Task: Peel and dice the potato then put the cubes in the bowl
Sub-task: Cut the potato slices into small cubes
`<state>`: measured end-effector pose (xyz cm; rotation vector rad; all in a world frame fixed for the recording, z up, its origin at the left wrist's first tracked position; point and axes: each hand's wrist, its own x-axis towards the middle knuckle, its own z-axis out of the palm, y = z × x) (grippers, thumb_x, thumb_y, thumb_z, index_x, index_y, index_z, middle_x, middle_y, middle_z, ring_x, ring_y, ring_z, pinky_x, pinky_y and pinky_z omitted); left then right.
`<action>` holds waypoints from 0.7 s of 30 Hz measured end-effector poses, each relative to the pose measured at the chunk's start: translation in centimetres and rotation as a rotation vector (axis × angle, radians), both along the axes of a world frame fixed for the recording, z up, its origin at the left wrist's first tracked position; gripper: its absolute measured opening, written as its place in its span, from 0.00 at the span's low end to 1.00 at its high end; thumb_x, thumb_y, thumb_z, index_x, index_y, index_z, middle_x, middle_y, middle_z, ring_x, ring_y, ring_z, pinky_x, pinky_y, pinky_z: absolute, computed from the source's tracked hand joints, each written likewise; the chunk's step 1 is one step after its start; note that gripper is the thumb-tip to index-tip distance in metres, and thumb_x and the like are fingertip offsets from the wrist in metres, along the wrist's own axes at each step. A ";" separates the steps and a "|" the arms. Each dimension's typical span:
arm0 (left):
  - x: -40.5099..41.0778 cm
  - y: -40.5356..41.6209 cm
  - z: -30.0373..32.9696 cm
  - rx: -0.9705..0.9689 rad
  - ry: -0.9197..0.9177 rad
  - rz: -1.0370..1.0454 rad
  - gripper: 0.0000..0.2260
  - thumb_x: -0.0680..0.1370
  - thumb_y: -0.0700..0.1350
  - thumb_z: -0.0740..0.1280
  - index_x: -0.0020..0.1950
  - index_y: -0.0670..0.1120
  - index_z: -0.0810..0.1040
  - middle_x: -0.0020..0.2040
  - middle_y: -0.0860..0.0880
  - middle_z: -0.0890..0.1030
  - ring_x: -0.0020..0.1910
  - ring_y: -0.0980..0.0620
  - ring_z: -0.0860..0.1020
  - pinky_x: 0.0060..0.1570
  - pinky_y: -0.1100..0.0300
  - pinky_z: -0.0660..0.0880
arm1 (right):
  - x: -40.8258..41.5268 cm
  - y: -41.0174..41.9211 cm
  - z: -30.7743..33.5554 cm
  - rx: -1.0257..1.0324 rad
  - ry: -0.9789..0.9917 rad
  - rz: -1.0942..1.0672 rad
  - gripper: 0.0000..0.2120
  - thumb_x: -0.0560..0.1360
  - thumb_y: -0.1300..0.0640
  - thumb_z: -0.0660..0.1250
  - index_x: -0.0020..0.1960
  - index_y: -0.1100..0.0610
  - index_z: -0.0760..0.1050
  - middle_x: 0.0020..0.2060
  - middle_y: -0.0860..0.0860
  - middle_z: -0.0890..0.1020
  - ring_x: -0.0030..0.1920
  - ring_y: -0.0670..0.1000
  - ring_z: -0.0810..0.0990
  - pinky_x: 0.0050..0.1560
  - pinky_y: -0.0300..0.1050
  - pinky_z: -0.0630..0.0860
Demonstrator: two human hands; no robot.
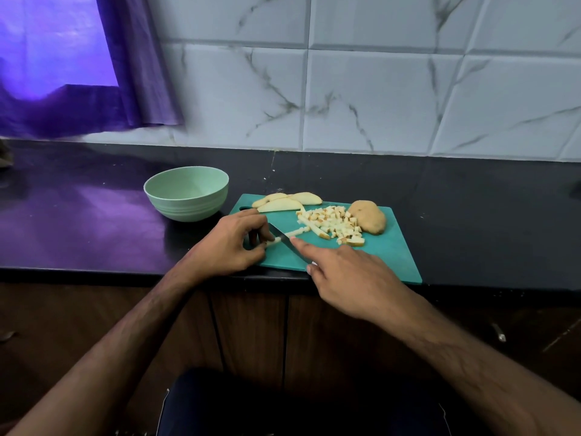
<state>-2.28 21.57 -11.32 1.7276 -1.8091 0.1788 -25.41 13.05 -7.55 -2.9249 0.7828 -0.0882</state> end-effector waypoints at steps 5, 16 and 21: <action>0.0 0.0 -0.1 -0.009 0.009 0.007 0.06 0.72 0.40 0.74 0.44 0.48 0.80 0.41 0.58 0.76 0.41 0.55 0.76 0.39 0.63 0.72 | -0.5 -0.3 1.1 -0.006 -0.050 -0.011 0.26 0.86 0.47 0.51 0.81 0.36 0.47 0.38 0.44 0.69 0.37 0.42 0.67 0.40 0.46 0.66; -0.1 -0.1 -0.1 -0.020 0.003 0.010 0.03 0.72 0.44 0.72 0.43 0.46 0.81 0.39 0.57 0.76 0.40 0.57 0.75 0.39 0.68 0.68 | -0.1 0.4 0.0 0.000 0.002 -0.003 0.26 0.87 0.48 0.51 0.81 0.36 0.47 0.37 0.45 0.70 0.36 0.43 0.68 0.39 0.46 0.67; -0.1 0.0 -0.1 -0.024 0.027 0.023 0.08 0.73 0.39 0.76 0.43 0.50 0.80 0.39 0.58 0.76 0.38 0.58 0.75 0.37 0.70 0.67 | -0.4 -0.4 1.4 0.001 -0.039 -0.012 0.26 0.87 0.48 0.51 0.81 0.36 0.47 0.37 0.43 0.68 0.36 0.42 0.66 0.41 0.47 0.65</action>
